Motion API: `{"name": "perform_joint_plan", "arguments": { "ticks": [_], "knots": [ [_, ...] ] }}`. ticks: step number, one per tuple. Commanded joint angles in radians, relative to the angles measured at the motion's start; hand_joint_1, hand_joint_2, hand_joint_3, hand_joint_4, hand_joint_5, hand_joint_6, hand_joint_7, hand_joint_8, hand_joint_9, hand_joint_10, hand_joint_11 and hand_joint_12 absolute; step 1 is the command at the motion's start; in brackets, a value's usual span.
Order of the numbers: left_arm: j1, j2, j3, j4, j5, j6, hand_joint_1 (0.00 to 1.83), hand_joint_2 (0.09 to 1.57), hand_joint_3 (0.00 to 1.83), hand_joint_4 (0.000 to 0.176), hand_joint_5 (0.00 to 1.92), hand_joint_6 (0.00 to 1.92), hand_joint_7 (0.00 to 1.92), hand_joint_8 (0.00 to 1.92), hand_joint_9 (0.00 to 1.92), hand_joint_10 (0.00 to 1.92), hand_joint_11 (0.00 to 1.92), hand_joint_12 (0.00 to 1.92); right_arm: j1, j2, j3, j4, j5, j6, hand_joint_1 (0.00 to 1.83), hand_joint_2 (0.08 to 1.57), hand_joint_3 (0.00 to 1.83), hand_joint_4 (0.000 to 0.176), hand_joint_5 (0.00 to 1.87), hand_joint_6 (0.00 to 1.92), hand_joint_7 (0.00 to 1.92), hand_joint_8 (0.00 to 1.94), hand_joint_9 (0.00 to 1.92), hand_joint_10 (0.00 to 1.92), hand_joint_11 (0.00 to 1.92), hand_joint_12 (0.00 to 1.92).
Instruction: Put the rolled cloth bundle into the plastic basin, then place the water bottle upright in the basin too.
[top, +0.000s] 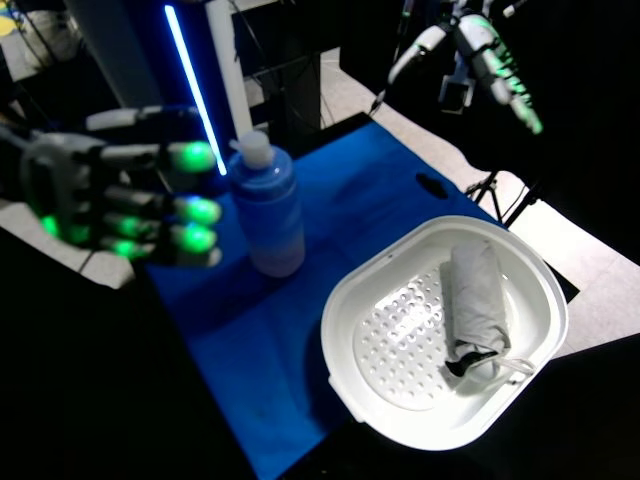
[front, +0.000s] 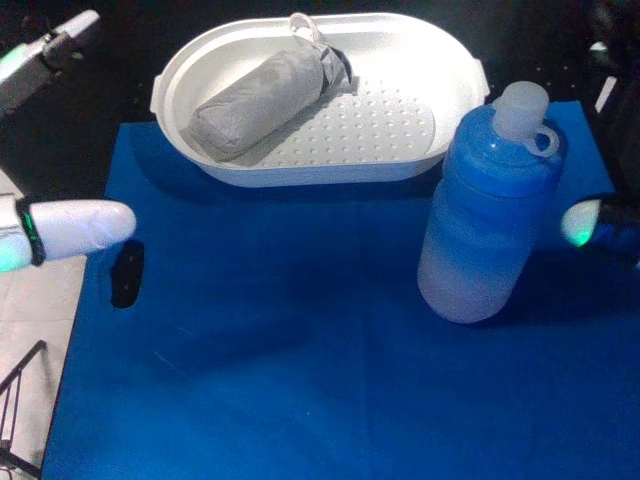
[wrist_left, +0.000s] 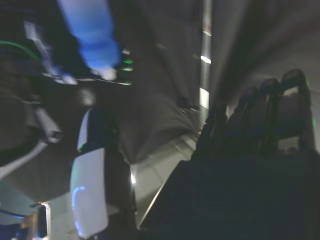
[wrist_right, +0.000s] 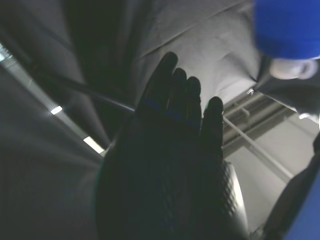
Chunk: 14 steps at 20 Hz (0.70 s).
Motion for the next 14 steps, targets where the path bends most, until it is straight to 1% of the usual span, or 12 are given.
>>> {"name": "perform_joint_plan", "arguments": {
  "ticks": [1,3,5,7,8,9,11,13,14],
  "knots": [
    [-0.002,-0.007,-0.002,0.002,-0.131,-0.008,0.55,0.86,0.01,0.176,0.0,0.0,0.0,0.0,0.0,0.0,0.0,0.0,0.022,-0.016,0.002,-0.014,0.115,0.012,0.86,0.9,0.0,0.176,0.06,0.0,0.09,0.0,0.09,0.0,0.0,0.53],
    [0.003,-0.01,-0.004,-0.001,-0.135,-0.01,0.56,0.85,0.0,0.176,0.0,0.0,0.0,0.0,0.0,0.0,0.0,0.0,0.038,-0.043,0.006,-0.013,0.117,0.012,0.92,0.91,0.0,0.176,0.07,0.0,0.07,0.0,0.1,0.01,0.0,0.52],
    [0.013,-0.015,-0.006,-0.006,-0.141,-0.021,0.55,0.86,0.0,0.176,0.0,0.0,0.0,0.0,0.0,0.0,0.0,0.0,0.047,-0.077,0.016,-0.003,0.12,0.014,0.93,0.91,0.0,0.176,0.09,0.01,0.07,0.0,0.1,0.0,0.0,0.54],
    [0.019,-0.022,-0.006,-0.012,-0.145,-0.025,0.57,0.86,0.0,0.176,0.0,0.0,0.0,0.0,0.0,0.0,0.0,0.0,0.05,-0.109,0.032,0.011,0.126,0.039,0.94,0.9,0.0,0.176,0.12,0.0,0.09,0.0,0.11,0.0,0.0,0.65],
    [0.021,-0.024,-0.007,-0.014,-0.145,-0.026,0.59,0.86,0.0,0.176,0.0,0.0,0.0,0.0,0.0,0.0,0.0,0.0,0.051,-0.127,0.05,0.015,0.126,0.073,0.94,0.9,0.0,0.176,0.11,0.0,0.07,0.0,0.12,0.01,0.0,0.66],
    [0.023,-0.025,-0.007,-0.016,-0.145,-0.028,0.6,0.86,0.0,0.176,0.0,0.0,0.0,0.0,0.0,0.0,0.0,0.0,0.052,-0.144,0.064,0.023,0.126,0.088,0.94,0.91,0.0,0.176,0.12,0.0,0.08,0.0,0.13,0.01,0.0,0.66],
    [0.027,-0.026,-0.01,-0.019,-0.148,-0.031,0.62,0.86,0.0,0.176,0.0,0.0,0.0,0.0,0.0,0.0,0.0,0.0,0.055,-0.17,0.079,0.041,0.125,0.088,0.93,0.92,0.01,0.176,0.12,0.0,0.08,0.01,0.14,0.01,0.0,0.66],
    [0.03,-0.026,-0.011,-0.021,-0.151,-0.032,0.62,0.85,0.0,0.176,0.0,0.0,0.0,0.0,0.0,0.0,0.0,0.0,0.063,-0.185,0.089,0.047,0.124,0.088,0.9,0.93,0.0,0.176,0.15,0.0,0.12,0.0,0.18,0.01,0.02,0.71],
    [0.031,-0.028,-0.011,-0.022,-0.151,-0.032,0.61,0.85,0.0,0.176,0.0,0.0,0.0,0.0,0.0,0.0,0.0,0.0,0.088,-0.186,0.096,0.048,0.119,0.088,0.88,0.93,0.0,0.176,0.15,0.0,0.13,0.0,0.18,0.01,0.04,0.72]
  ]
}}
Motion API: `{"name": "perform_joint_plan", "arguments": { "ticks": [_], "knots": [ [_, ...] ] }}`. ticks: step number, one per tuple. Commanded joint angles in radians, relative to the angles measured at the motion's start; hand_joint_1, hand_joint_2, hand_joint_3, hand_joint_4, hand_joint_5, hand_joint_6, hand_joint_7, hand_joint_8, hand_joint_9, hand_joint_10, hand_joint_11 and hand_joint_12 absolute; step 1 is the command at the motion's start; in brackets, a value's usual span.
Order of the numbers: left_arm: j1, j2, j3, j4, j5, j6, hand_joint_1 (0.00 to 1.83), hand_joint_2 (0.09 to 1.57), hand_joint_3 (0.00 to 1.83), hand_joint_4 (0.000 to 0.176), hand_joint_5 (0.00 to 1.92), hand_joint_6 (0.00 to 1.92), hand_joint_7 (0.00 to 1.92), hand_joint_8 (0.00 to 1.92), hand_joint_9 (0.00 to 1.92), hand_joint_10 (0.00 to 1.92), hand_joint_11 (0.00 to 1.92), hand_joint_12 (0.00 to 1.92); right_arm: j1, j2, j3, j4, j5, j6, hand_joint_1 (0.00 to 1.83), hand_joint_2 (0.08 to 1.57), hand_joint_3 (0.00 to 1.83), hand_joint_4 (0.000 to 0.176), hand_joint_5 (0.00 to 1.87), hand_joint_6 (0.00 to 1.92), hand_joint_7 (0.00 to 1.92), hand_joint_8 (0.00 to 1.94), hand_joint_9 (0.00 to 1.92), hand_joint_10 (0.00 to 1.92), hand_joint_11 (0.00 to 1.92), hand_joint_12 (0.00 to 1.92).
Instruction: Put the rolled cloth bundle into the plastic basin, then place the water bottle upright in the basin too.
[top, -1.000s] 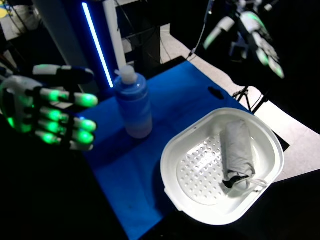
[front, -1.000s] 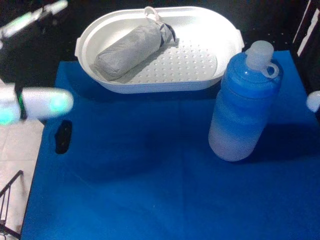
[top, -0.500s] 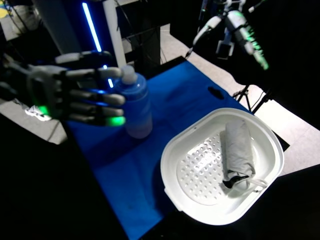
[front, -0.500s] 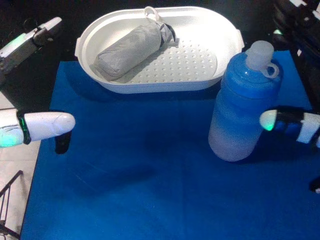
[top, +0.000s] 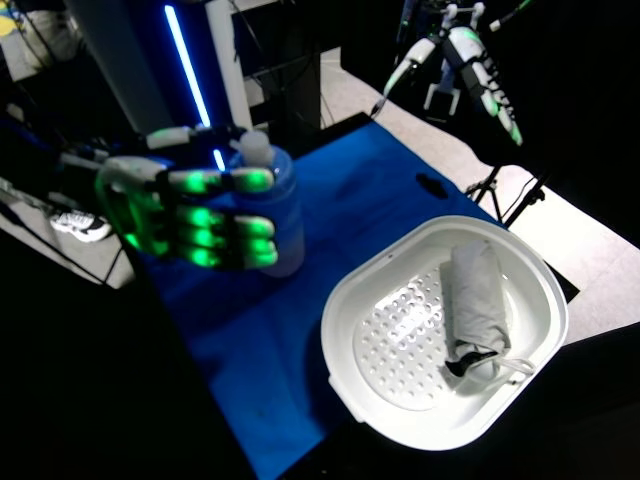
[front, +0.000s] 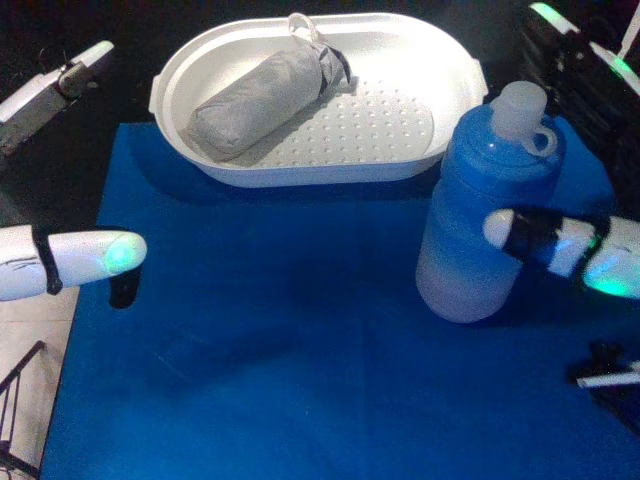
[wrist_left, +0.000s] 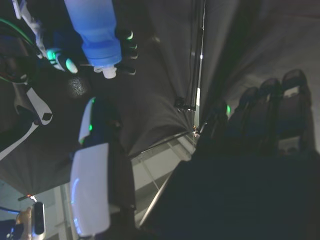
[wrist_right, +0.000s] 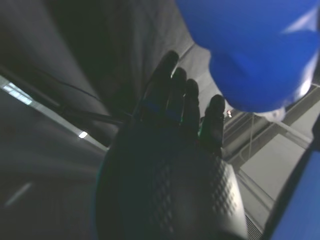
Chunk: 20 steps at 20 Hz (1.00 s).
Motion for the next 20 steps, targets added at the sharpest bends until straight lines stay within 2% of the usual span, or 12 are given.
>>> {"name": "perform_joint_plan", "arguments": {
  "ticks": [1,5,6,7,10,12,14,15,17,18,19,20],
  "knots": [
    [-0.002,-0.004,0.0,-0.006,-0.133,-0.01,0.61,0.84,0.0,0.176,0.0,0.0,0.0,0.0,0.0,0.0,0.0,0.0,0.024,-0.002,0.008,-0.025,0.124,0.015,0.88,0.93,0.0,0.176,0.14,0.0,0.13,0.0,0.18,0.01,0.04,0.72],
    [0.001,-0.007,0.001,-0.008,-0.134,-0.01,0.61,0.83,0.0,0.176,0.01,0.0,0.0,0.0,0.0,0.0,0.0,0.0,0.052,-0.037,0.029,-0.023,0.101,0.015,0.86,0.94,0.0,0.176,0.14,0.0,0.14,0.01,0.19,0.01,0.05,0.72],
    [0.001,-0.008,0.001,-0.008,-0.133,-0.01,0.61,0.82,0.0,0.176,0.02,0.01,0.0,0.0,0.0,0.0,0.0,0.0,0.055,-0.044,0.034,-0.024,0.09,0.016,0.82,0.96,0.0,0.176,0.12,0.0,0.18,0.0,0.21,0.01,0.06,0.78],
    [0.001,-0.009,0.002,-0.008,-0.132,-0.01,0.62,0.83,0.0,0.176,0.02,0.01,0.0,0.0,0.0,0.0,0.0,0.0,0.057,-0.05,0.038,-0.024,0.08,0.016,0.86,0.97,0.0,0.176,0.13,0.0,0.24,0.0,0.23,0.0,0.05,0.93],
    [0.002,-0.013,0.003,-0.009,-0.131,-0.011,0.63,0.83,0.0,0.176,0.03,0.01,0.0,0.0,0.0,0.0,0.0,0.0,0.058,-0.073,0.051,-0.029,0.053,0.03,0.9,1.0,0.01,0.176,0.15,0.01,0.28,0.01,0.26,0.01,0.07,0.96],
    [0.002,-0.014,0.004,-0.009,-0.128,-0.015,0.67,0.83,0.0,0.176,0.05,0.01,0.0,0.0,0.0,0.0,0.0,0.0,0.058,-0.079,0.06,-0.036,0.037,0.044,0.95,0.99,0.0,0.176,0.2,0.01,0.35,0.01,0.32,0.02,0.16,0.96],
    [0.002,-0.016,0.004,-0.009,-0.128,-0.019,0.71,0.84,0.0,0.176,0.08,0.01,0.0,0.0,0.0,0.0,0.0,0.0,0.058,-0.082,0.064,-0.038,0.03,0.051,0.97,1.01,0.0,0.17,0.28,0.0,0.42,0.0,0.46,0.02,0.35,0.87],
    [0.002,-0.017,0.004,-0.009,-0.128,-0.019,0.71,0.84,0.0,0.176,0.08,0.01,0.0,0.0,0.0,0.0,0.0,0.0,0.058,-0.082,0.066,-0.042,0.022,0.051,0.98,1.02,0.0,0.155,0.3,0.01,0.43,0.01,0.48,0.03,0.34,0.87],
    [0.002,-0.02,0.004,-0.009,-0.128,-0.022,0.7,0.84,0.0,0.176,0.07,0.0,0.0,0.0,0.0,0.0,0.0,0.0,0.058,-0.082,0.069,-0.049,0.007,0.051,1.01,1.04,0.0,0.077,0.42,0.0,0.51,0.01,0.57,0.04,0.39,0.95],
    [0.002,-0.021,0.004,-0.009,-0.129,-0.023,0.71,0.84,0.0,0.176,0.08,0.0,0.0,0.0,0.0,0.0,0.0,0.0,0.058,-0.08,0.071,-0.05,0.002,0.051,0.99,1.06,0.0,0.05,0.5,0.0,0.6,0.03,0.64,0.05,0.37,1.02],
    [0.003,-0.023,0.004,-0.009,-0.13,-0.025,0.71,0.84,0.0,0.176,0.08,0.0,0.0,0.0,0.0,0.0,0.0,0.0,0.058,-0.075,0.071,-0.053,-0.003,0.051,0.98,1.07,0.0,0.034,0.55,0.01,0.64,0.03,0.68,0.07,0.36,1.08],
    [0.003,-0.023,0.004,-0.009,-0.13,-0.026,0.71,0.84,0.0,0.176,0.08,0.0,0.0,0.0,0.0,0.0,0.0,0.0,0.058,-0.071,0.072,-0.054,-0.006,0.051,1.0,1.09,0.0,0.0,0.68,0.01,0.78,0.07,0.79,0.2,0.52,1.15]
  ]
}}
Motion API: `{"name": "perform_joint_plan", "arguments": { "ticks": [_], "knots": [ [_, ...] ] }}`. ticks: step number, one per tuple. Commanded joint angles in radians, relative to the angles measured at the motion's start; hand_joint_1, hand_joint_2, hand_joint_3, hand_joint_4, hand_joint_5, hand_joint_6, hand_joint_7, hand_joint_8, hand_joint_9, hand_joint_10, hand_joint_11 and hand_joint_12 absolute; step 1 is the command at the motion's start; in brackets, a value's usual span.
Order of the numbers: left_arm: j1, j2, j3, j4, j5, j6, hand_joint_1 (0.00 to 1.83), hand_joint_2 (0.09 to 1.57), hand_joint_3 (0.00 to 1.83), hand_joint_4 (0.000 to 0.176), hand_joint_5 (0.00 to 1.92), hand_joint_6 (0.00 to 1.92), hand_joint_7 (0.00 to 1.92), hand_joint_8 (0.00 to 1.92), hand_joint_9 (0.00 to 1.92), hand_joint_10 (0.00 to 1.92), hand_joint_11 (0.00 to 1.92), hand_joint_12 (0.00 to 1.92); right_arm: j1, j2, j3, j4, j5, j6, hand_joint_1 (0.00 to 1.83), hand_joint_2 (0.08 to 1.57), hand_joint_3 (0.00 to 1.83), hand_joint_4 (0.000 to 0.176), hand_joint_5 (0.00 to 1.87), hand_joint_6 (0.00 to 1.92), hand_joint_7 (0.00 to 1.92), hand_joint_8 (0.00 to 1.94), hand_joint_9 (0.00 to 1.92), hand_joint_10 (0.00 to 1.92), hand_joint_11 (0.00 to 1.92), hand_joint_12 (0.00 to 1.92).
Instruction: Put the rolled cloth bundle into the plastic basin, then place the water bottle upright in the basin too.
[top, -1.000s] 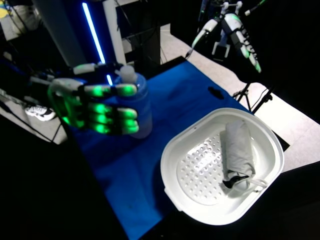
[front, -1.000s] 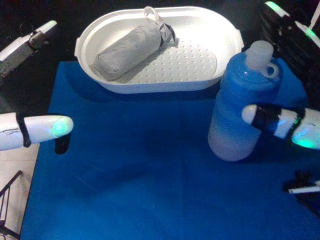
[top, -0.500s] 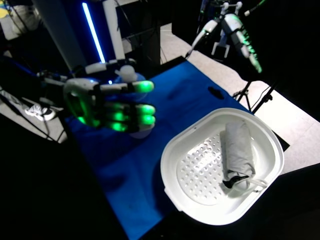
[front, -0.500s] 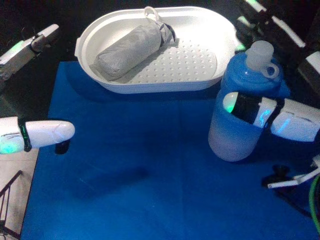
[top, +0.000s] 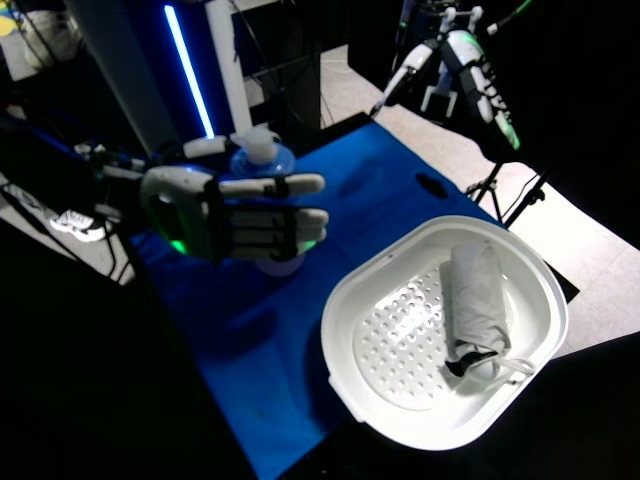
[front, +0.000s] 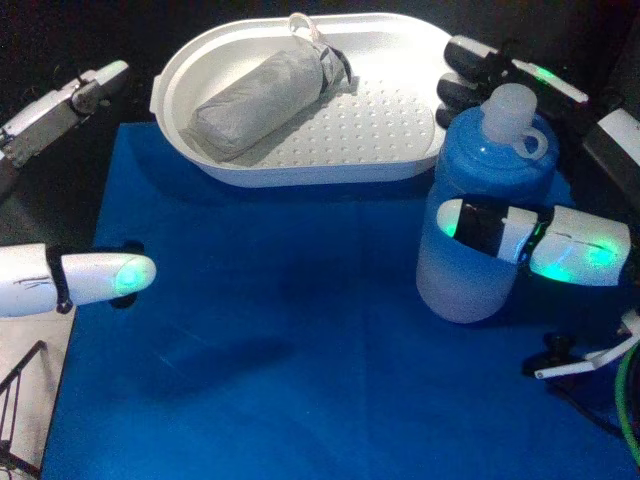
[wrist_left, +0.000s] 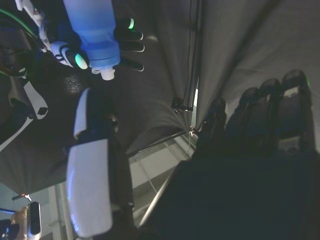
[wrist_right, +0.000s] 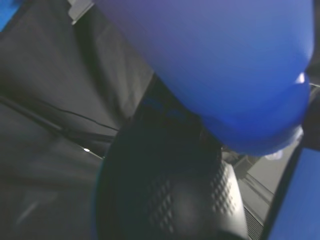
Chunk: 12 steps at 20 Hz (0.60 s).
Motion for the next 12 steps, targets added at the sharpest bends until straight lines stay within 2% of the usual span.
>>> {"name": "perform_joint_plan", "arguments": {
  "ticks": [1,2,3,4,5,6,7,8,9,10,11,12],
  "knots": [
    [-0.004,-0.003,0.004,-0.008,-0.131,-0.01,0.7,0.84,0.0,0.176,0.07,0.0,0.0,0.0,0.0,0.0,0.0,0.0,0.013,0.004,0.003,-0.029,0.075,0.01,0.98,1.12,0.01,0.0,0.77,0.01,0.86,0.09,0.84,0.35,0.65,1.17],
    [-0.003,-0.004,0.003,-0.008,-0.131,-0.01,0.71,0.84,0.0,0.176,0.07,0.0,0.0,0.0,0.0,0.0,0.0,0.0,0.013,0.009,0.006,-0.029,0.075,0.01,1.18,1.21,0.0,0.0,0.73,1.12,0.86,1.32,0.88,1.0,0.8,1.44],
    [-0.002,-0.005,0.003,-0.008,-0.131,-0.011,0.72,0.85,0.0,0.176,0.07,0.0,0.0,0.0,0.0,0.0,0.0,0.0,0.013,0.014,0.009,-0.029,0.075,0.01,1.03,1.22,0.0,0.0,0.79,1.28,0.86,1.2,0.89,1.47,0.84,1.72],
    [-0.001,-0.007,0.003,-0.008,-0.131,-0.012,0.71,0.84,0.0,0.176,0.07,0.0,0.0,0.0,0.0,0.0,0.0,0.0,0.013,0.022,0.013,-0.03,0.075,0.01,1.02,1.23,0.0,0.0,0.77,1.32,0.89,1.4,0.94,1.71,0.91,1.9],
    [-0.001,-0.009,0.003,-0.008,-0.13,-0.013,0.72,0.84,0.0,0.176,0.07,0.0,0.0,0.0,0.0,0.0,0.0,0.0,0.016,0.029,0.015,-0.031,0.075,0.01,1.0,1.24,0.0,0.0,0.75,1.39,0.88,1.7,1.03,1.9,1.07,1.92],
    [-0.001,-0.01,0.003,-0.008,-0.129,-0.013,0.72,0.84,0.0,0.176,0.07,0.0,0.0,0.0,0.0,0.0,0.0,0.0,0.021,0.037,0.018,-0.035,0.075,0.01,1.14,1.18,0.0,0.0,0.62,1.78,0.8,1.93,1.08,1.92,1.23,1.92],
    [-0.001,-0.011,0.003,-0.008,-0.129,-0.014,0.73,0.84,0.0,0.176,0.07,0.0,0.0,0.0,0.0,0.0,0.0,0.0,0.027,0.044,0.021,-0.037,0.075,0.01,1.24,1.19,0.0,0.007,0.62,1.92,0.75,1.94,1.05,1.92,1.26,1.92],
    [-0.001,-0.012,0.003,-0.008,-0.128,-0.015,0.74,0.84,0.0,0.176,0.08,0.0,0.0,0.0,0.0,0.0,0.0,0.0,0.043,0.052,0.029,-0.046,0.075,0.01,1.37,1.19,0.0,0.09,0.62,1.92,0.72,1.94,0.99,1.92,1.23,1.92],
    [0.0,-0.012,0.003,-0.008,-0.128,-0.016,0.74,0.84,0.0,0.176,0.09,0.0,0.0,0.0,0.0,0.0,0.0,0.0,0.055,0.056,0.035,-0.051,0.075,0.01,1.38,1.18,0.0,0.097,0.65,1.92,0.76,1.94,0.97,1.92,1.15,1.92],
    [0.0,-0.013,0.003,-0.008,-0.128,-0.017,0.74,0.84,0.0,0.176,0.08,0.0,0.0,0.0,0.0,0.0,0.0,0.0,0.076,0.061,0.043,-0.064,0.072,0.009,1.38,1.16,0.0,0.079,0.7,1.92,0.88,1.94,1.04,1.92,1.14,1.92],
    [0.001,-0.013,0.003,-0.008,-0.128,-0.017,0.74,0.85,0.0,0.176,0.08,0.0,0.0,0.0,0.0,0.0,0.0,0.0,0.105,0.071,0.049,-0.078,0.066,0.009,1.38,1.16,0.0,0.037,0.71,1.92,0.91,1.94,1.08,1.92,1.16,1.92],
    [0.001,-0.014,0.003,-0.008,-0.128,-0.018,0.74,0.86,0.01,0.176,0.08,0.0,0.0,0.0,0.0,0.0,0.0,0.0,0.137,0.08,0.055,-0.098,0.054,0.009,1.39,1.16,0.0,0.007,0.7,1.92,0.9,1.94,1.08,1.92,1.14,1.92]
  ]
}}
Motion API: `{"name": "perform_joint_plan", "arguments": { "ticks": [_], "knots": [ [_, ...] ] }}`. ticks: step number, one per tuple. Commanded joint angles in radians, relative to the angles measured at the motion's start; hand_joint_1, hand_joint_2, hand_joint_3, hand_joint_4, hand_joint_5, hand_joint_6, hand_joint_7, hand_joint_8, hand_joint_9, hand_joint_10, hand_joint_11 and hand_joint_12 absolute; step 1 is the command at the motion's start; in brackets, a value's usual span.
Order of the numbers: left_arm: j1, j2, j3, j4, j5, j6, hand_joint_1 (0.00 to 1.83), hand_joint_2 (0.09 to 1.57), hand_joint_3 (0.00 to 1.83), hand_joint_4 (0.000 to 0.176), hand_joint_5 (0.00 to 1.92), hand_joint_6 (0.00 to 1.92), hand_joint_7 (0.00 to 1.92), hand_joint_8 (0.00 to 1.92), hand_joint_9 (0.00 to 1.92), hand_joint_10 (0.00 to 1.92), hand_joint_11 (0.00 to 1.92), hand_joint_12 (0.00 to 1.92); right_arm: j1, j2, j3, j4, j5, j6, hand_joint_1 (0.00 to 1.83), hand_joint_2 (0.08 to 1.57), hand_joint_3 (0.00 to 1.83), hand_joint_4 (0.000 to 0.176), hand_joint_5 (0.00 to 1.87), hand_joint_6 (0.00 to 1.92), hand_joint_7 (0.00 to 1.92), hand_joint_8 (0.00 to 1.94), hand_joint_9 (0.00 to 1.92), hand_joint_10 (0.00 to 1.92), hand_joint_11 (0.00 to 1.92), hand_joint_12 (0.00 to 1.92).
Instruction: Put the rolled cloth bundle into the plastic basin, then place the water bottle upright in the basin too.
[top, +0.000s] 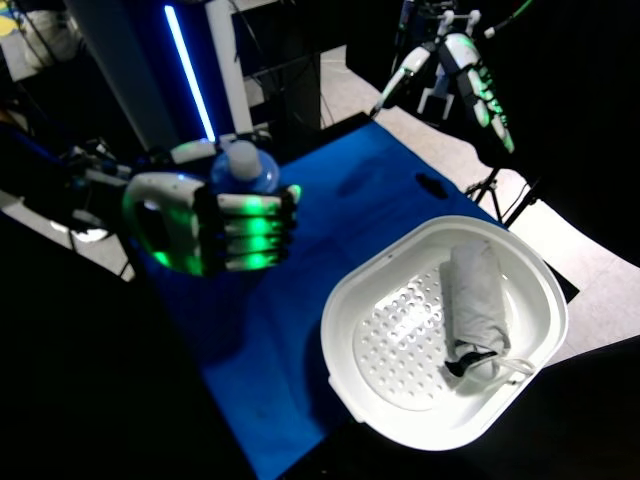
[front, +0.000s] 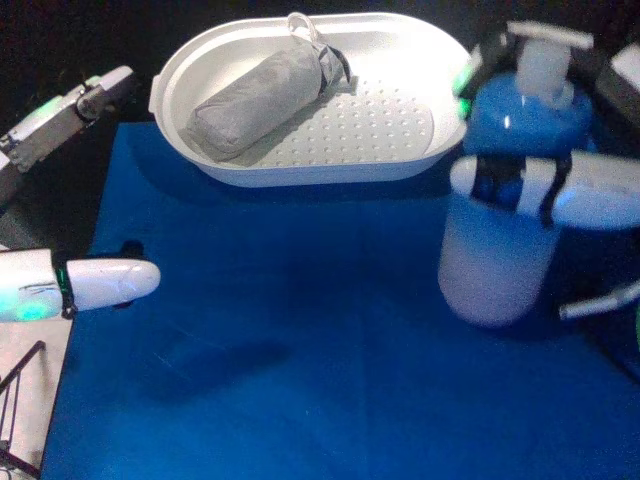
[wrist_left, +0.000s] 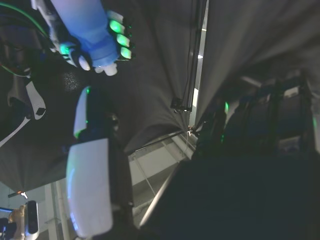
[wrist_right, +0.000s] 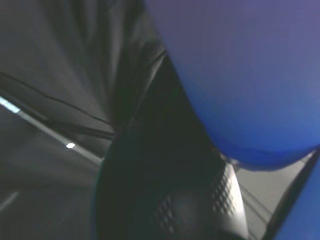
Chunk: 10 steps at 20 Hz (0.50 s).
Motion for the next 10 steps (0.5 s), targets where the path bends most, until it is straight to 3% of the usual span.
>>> {"name": "perform_joint_plan", "arguments": {
  "ticks": [1,2,4,7,8,10],
  "knots": [
    [-0.002,-0.005,0.003,-0.006,-0.129,-0.009,0.74,0.87,0.01,0.176,0.07,0.0,0.0,0.0,0.0,0.0,0.0,0.0,0.037,0.008,0.007,-0.019,0.147,0.021,1.39,1.16,0.0,0.002,0.69,1.92,0.88,1.94,1.07,1.92,1.13,1.92],
    [-0.002,-0.006,0.003,-0.006,-0.128,-0.01,0.73,0.88,0.01,0.176,0.07,0.0,0.0,0.0,0.0,0.0,0.0,0.0,0.069,0.015,0.011,-0.038,0.141,0.021,1.35,1.17,0.0,0.03,0.66,1.89,0.88,1.94,1.09,1.92,1.16,1.92],
    [-0.002,-0.009,0.004,-0.006,-0.128,-0.01,0.73,0.88,0.01,0.176,0.07,0.0,0.0,0.0,0.0,0.0,0.0,0.0,0.109,0.02,0.02,-0.058,0.136,0.017,1.34,1.17,0.0,0.042,0.67,1.91,0.89,1.94,1.07,1.92,1.14,1.92],
    [-0.002,-0.013,0.005,-0.006,-0.121,-0.011,0.76,0.86,0.0,0.176,0.08,0.0,0.0,0.0,0.0,0.0,0.0,0.0,0.197,0.02,0.053,-0.075,0.107,-0.012,1.39,1.19,0.0,0.013,0.67,1.92,0.88,1.94,1.11,1.92,1.21,1.92],
    [-0.002,-0.013,0.006,-0.006,-0.12,-0.011,0.75,0.84,0.0,0.176,0.09,0.0,0.0,0.0,0.0,0.0,0.0,0.0,0.225,0.017,0.065,-0.083,0.083,-0.014,1.45,1.18,0.0,0.0,0.71,1.92,0.93,1.94,1.2,1.92,1.3,1.92],
    [-0.002,-0.013,0.008,-0.001,-0.116,-0.012,0.77,0.84,0.0,0.176,0.06,0.0,0.0,0.0,0.0,0.0,0.0,0.0,0.293,-0.002,0.097,-0.089,0.009,-0.054,1.44,1.15,0.0,0.0,0.78,1.91,0.93,1.94,1.17,1.92,1.27,1.92]
  ]
}}
